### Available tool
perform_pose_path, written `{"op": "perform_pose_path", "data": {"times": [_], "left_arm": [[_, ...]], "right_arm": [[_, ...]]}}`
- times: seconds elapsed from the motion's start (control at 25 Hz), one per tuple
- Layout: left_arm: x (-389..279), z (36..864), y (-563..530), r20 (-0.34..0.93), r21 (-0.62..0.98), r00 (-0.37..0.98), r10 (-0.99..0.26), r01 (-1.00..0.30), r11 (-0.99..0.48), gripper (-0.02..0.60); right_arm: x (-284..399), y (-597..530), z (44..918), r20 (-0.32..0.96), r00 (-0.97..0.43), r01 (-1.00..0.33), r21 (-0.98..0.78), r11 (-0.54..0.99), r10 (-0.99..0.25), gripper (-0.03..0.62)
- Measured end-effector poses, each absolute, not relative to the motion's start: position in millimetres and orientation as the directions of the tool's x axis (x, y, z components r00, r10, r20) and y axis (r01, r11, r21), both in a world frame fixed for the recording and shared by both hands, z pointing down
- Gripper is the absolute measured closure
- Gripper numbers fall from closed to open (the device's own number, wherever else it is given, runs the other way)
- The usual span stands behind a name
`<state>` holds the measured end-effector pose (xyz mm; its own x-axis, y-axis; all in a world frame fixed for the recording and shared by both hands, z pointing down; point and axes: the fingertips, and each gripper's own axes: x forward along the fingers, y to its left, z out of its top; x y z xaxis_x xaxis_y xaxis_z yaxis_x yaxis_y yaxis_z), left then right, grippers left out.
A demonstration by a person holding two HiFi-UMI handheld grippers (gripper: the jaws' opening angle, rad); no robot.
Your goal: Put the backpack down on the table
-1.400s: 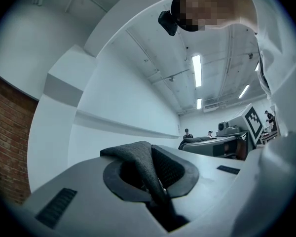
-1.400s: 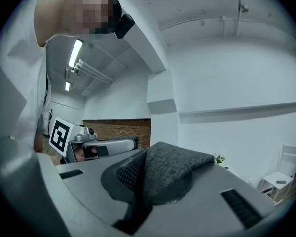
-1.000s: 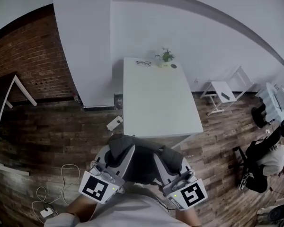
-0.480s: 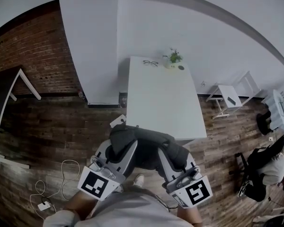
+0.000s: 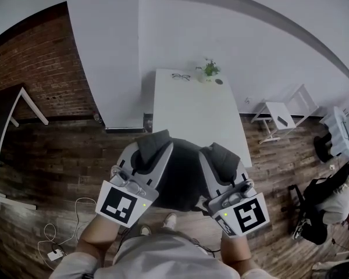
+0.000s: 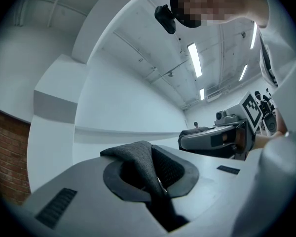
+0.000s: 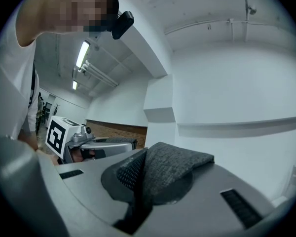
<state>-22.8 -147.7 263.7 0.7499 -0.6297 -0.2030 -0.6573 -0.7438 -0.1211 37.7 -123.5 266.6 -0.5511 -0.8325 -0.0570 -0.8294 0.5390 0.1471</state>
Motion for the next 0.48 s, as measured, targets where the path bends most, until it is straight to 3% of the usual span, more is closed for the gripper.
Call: {"op": "perform_pose_path", "data": {"times": [0.48], "left_arm": [[3,220,-188,-0.259,-0.152,0.744,-0.616,-0.661,-0.735,0.532]], "right_arm": [[63,-162,222,-0.109,-0.544,-0.829,0.223,0.512,-0.832,0.548]]}}
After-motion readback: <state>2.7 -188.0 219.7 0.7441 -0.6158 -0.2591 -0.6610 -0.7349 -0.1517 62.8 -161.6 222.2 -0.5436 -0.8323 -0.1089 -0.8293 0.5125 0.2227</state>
